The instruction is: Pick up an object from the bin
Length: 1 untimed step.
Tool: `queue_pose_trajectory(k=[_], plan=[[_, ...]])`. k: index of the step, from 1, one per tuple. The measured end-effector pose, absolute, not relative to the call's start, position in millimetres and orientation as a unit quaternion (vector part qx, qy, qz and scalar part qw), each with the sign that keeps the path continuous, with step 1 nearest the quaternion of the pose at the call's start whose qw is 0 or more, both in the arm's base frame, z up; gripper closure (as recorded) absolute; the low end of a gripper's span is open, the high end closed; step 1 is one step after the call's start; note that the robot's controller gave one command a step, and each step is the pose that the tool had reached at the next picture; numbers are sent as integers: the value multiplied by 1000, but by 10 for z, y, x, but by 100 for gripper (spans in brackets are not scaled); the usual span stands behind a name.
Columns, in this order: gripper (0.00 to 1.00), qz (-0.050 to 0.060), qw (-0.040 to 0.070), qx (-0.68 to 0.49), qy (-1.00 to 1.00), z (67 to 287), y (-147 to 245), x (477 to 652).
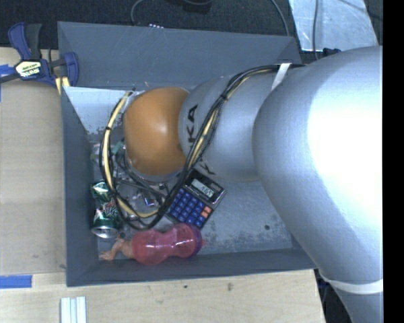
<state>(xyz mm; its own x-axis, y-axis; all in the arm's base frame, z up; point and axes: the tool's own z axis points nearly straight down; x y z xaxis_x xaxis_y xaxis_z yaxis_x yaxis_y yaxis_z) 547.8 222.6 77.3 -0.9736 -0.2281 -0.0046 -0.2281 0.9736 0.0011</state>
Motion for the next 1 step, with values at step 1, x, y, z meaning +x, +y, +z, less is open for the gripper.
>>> queue_pose_trajectory(k=[1], plan=[[100,1,4,-289,957,706,2163,5552]])
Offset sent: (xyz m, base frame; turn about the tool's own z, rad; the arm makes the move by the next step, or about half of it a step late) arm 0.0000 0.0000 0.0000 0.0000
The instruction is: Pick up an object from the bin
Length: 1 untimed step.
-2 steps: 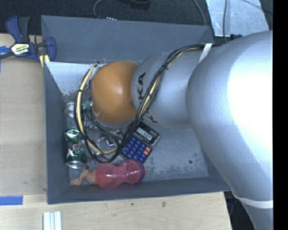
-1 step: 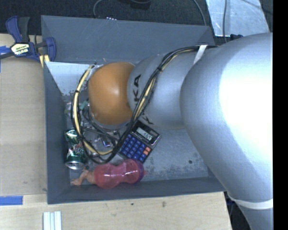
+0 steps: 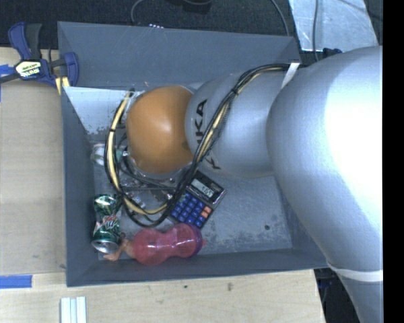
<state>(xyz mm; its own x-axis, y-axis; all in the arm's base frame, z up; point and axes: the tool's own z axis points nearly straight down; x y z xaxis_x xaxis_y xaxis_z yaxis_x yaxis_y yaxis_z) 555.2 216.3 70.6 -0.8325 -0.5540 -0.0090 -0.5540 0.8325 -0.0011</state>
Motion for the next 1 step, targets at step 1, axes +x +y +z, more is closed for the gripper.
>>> queue_pose_trajectory(k=[1], plan=[[100,1,4,-289,957,706,2164,5551]])
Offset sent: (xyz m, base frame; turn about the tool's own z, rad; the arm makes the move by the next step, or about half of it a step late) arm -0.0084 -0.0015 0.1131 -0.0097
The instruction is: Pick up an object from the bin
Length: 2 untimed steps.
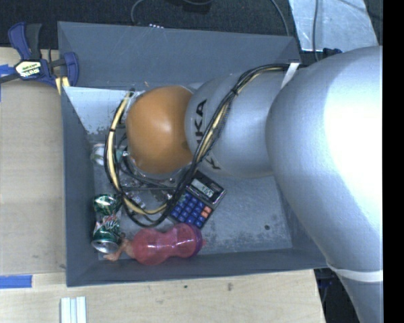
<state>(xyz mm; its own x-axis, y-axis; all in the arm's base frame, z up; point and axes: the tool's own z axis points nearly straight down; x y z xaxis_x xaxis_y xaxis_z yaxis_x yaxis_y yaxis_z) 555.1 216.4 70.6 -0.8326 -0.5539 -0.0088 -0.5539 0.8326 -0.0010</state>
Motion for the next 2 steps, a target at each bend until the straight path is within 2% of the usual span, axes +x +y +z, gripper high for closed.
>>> queue_pose_trajectory(k=[1,2], plan=[[100,1,1,-291,957,1169,2150,5495],[100,1,5,-291,957,1620,2229,5579]])
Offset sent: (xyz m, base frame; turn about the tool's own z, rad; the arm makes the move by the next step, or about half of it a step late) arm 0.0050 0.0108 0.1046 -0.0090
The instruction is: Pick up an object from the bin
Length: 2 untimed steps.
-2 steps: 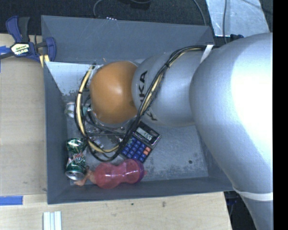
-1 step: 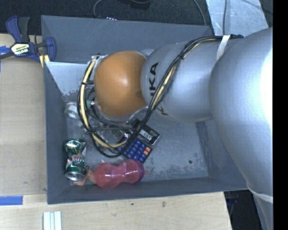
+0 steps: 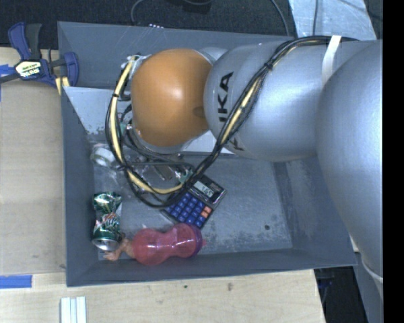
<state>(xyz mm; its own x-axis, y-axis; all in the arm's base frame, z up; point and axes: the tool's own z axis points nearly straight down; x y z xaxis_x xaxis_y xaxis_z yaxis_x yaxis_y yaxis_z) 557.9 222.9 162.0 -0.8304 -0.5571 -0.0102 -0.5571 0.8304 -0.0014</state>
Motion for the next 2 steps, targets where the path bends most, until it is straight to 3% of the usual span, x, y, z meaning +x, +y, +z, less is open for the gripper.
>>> queue_pose_trajectory(k=[1,2], plan=[[100,2,9,-246,969,1788,2089,5685],[100,1,4,-138,990,1857,2115,5584]])
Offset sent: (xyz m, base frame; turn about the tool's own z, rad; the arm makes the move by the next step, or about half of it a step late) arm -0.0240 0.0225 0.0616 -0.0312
